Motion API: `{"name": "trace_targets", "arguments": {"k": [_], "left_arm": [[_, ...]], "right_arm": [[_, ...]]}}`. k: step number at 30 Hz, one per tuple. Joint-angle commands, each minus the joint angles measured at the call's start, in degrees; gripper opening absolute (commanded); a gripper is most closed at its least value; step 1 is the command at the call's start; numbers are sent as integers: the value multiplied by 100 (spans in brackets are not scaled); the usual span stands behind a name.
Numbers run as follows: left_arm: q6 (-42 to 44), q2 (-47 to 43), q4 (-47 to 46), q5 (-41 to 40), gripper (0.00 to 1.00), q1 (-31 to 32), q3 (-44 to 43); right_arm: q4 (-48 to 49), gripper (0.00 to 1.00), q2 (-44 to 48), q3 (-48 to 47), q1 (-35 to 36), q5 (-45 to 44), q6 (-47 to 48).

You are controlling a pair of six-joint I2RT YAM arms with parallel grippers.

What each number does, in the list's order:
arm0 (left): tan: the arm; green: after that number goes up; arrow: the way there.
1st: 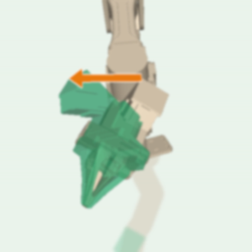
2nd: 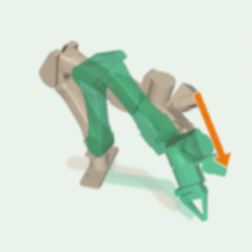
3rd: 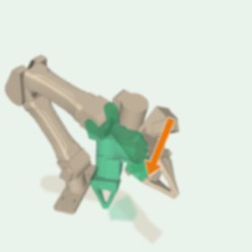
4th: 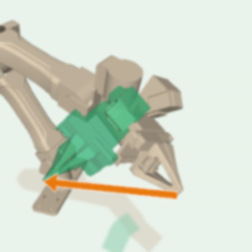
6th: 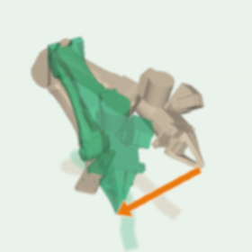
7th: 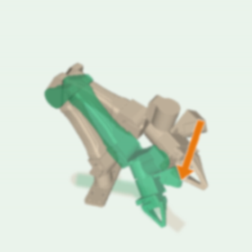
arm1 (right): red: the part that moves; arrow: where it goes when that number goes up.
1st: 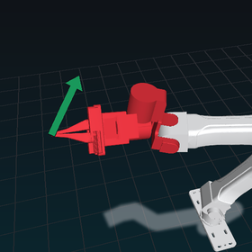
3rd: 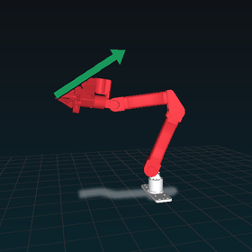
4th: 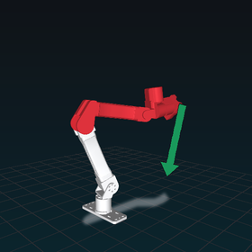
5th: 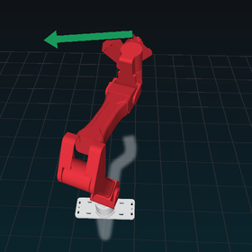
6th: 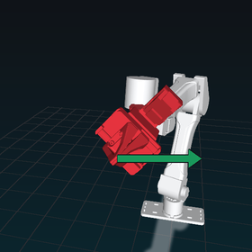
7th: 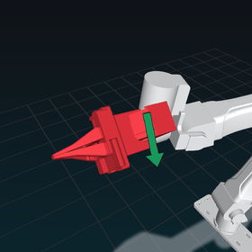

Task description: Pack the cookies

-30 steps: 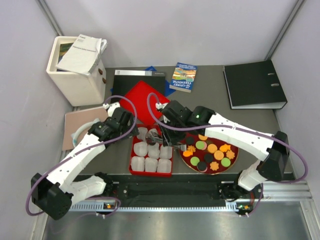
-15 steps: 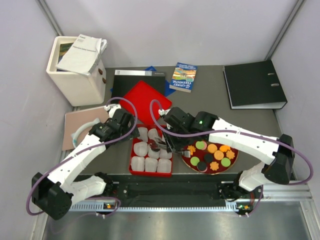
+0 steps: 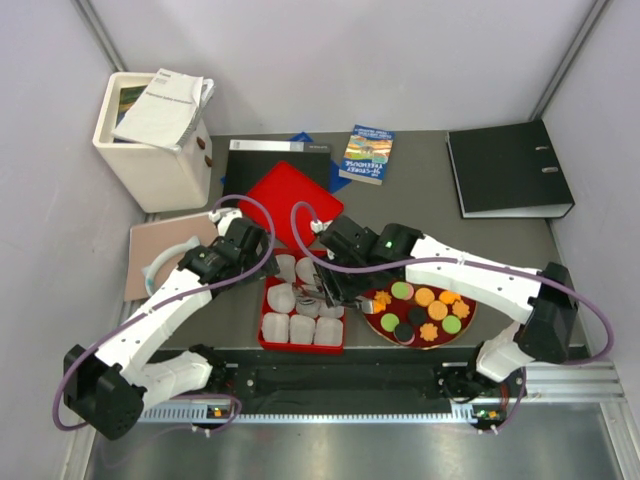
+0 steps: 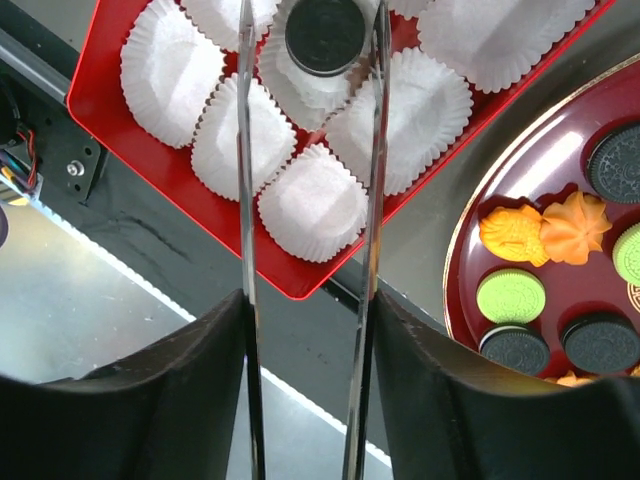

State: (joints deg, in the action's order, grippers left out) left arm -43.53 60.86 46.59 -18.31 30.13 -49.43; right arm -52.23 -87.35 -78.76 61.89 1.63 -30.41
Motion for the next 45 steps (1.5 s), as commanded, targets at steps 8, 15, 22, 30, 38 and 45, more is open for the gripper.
{"name": "trace_targets", "arguments": {"k": [8,15,22,30,38,45], "left_arm": [[134,-22,-194,-129,99,-25,-93],[178,171,-405,11,99,-16,-84],[196,400,-598,318,99,-25,-49],[275,655,-607,468,99,-25,-163],[345,866,-677,538,99,-25,-207],[380,1007,-739,626,99,-25,-234]], "right_arm": [[-410,57,341,-807,87,-784,-131],[-1140,57,1193,-335,-299,-1305,-263],[-1290,55,1958,791,-757,-1525,-597],[-1465,55,2257,1231,-766,-1683,-852],[-1738,54,2477,1442,-766,-1877,-1116],[-1730,54,2556,1679,-766,-1894,-1230]]}}
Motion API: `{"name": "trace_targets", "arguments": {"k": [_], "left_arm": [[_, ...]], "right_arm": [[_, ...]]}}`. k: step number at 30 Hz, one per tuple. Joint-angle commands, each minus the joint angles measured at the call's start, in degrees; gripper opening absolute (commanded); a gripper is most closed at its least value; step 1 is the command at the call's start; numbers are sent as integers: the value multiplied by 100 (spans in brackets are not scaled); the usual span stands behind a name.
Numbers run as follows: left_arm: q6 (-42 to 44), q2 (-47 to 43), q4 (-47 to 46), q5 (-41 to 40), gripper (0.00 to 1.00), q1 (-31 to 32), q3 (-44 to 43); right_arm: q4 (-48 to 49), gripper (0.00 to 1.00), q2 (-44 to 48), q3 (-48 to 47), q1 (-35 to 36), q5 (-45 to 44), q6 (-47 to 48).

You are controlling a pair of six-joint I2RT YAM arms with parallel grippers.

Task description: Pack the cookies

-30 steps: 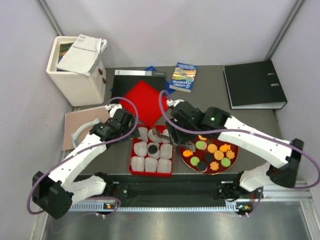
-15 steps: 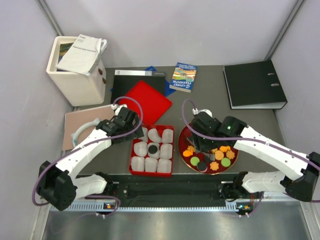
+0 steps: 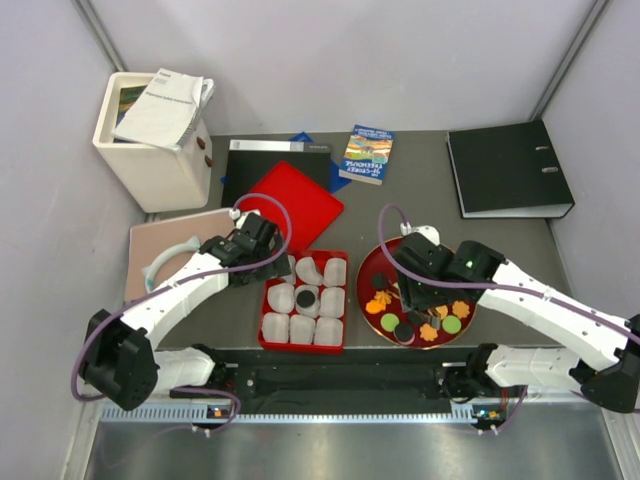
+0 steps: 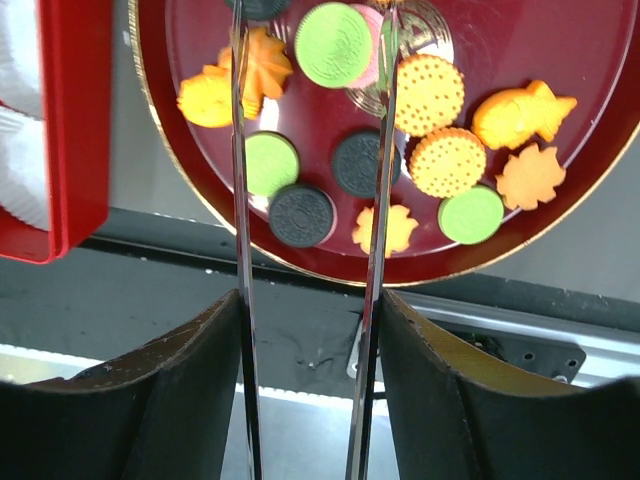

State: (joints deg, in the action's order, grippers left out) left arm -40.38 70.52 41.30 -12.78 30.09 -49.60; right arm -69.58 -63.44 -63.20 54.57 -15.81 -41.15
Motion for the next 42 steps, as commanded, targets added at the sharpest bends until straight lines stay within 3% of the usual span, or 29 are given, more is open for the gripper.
{"name": "trace_targets", "arguments": {"k": [1,13,30,42], "left_arm": [[65,49,-210,91,99,-20,-208],[65,14,-236,100,99,-20,-120],[30,-39,-245,91,99,-20,-49],[57,-30,-219,-14,99,-20,-163]], "right_arm": [[32,54,174,167,-34,-150,-192],[436,53,104,572,-34,25,-262],[569,38,33,678,-34,114,-227],[24,33,-168,-710,-25,-177,71]]}}
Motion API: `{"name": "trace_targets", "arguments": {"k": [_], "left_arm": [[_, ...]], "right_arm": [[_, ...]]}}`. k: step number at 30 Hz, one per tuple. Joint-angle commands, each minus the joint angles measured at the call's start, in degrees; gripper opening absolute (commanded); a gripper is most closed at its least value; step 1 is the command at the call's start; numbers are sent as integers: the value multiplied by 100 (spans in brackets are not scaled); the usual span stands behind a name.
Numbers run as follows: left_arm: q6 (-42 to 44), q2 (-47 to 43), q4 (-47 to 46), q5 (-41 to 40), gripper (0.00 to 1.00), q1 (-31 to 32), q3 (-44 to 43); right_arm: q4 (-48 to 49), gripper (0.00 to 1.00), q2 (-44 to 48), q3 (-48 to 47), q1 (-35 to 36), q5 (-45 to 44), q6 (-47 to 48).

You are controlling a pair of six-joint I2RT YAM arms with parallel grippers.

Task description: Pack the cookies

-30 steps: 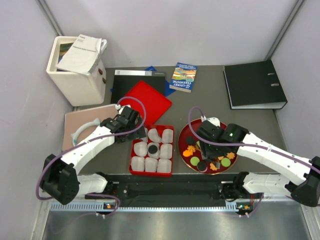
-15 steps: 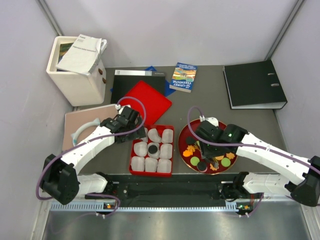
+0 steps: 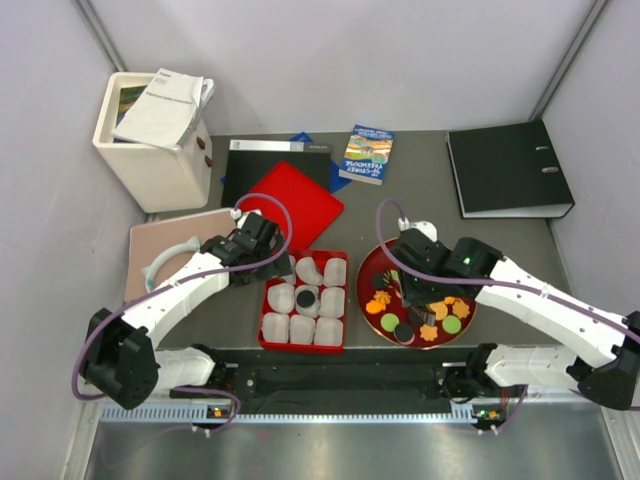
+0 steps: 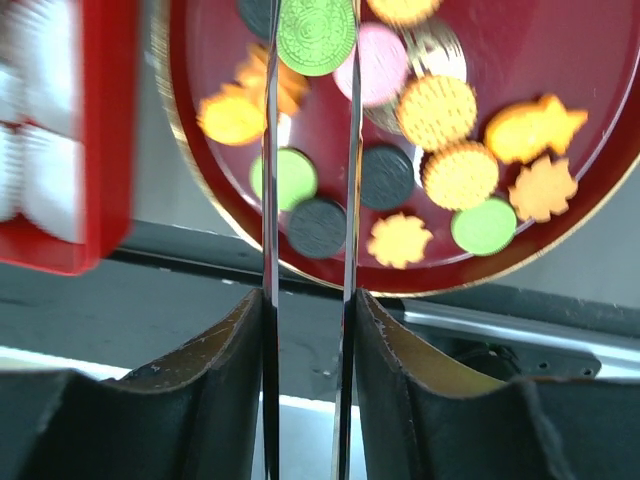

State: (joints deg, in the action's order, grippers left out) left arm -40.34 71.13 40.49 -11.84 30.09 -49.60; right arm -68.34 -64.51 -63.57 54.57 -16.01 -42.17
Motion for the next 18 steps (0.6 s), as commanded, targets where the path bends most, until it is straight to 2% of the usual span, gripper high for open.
{"name": "trace_targets", "arguments": {"k": [1,10,14,18], "left_arm": [[61,-108,-147,-126,99,-20,-155],[-290,-161,354,-706,99,-301,-348],[-335,-214,451,-364,99,-950,-174],[-264,-504,433,-179,99,-1198,12]], "right_arm": [[-110,33,-79,-857,-16,-157,183],[259,33,-658,-1939,563,203,420],[566,33,-1177,-2194,740,519,622],[935,33,-1651,-2405,740,880,816]]}}
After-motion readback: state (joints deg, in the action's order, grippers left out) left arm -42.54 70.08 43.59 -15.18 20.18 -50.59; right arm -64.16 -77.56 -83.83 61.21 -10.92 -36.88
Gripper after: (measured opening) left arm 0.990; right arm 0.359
